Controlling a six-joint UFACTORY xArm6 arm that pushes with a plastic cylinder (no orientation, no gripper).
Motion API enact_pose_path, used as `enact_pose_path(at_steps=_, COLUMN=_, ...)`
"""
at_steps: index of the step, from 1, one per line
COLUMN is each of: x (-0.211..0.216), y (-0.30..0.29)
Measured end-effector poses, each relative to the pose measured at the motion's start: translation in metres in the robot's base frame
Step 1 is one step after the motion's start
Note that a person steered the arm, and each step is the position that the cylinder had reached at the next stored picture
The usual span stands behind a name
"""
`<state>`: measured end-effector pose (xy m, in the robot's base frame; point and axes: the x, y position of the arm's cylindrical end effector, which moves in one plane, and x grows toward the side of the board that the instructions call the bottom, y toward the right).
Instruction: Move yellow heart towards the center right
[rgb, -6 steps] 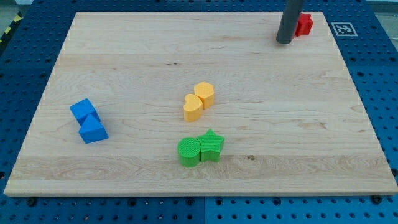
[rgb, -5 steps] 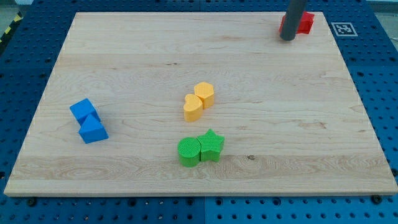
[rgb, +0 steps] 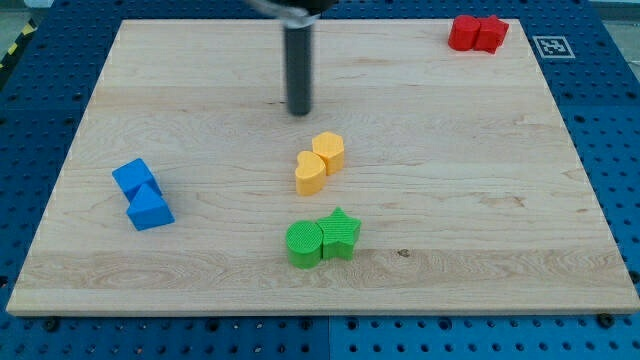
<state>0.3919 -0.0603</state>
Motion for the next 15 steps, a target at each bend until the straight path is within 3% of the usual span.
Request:
enact_pose_path(at_steps=1, x=0.062, y=-0.044)
enact_pose_path(at_steps=2, x=0.097, y=-0.044)
enact_pose_path(at_steps=9, x=0.096, y=0.085)
enact_pose_path(at_steps=13, x=0.098, y=0.259)
enact_pose_path(at_steps=15, x=0.098, y=0.308)
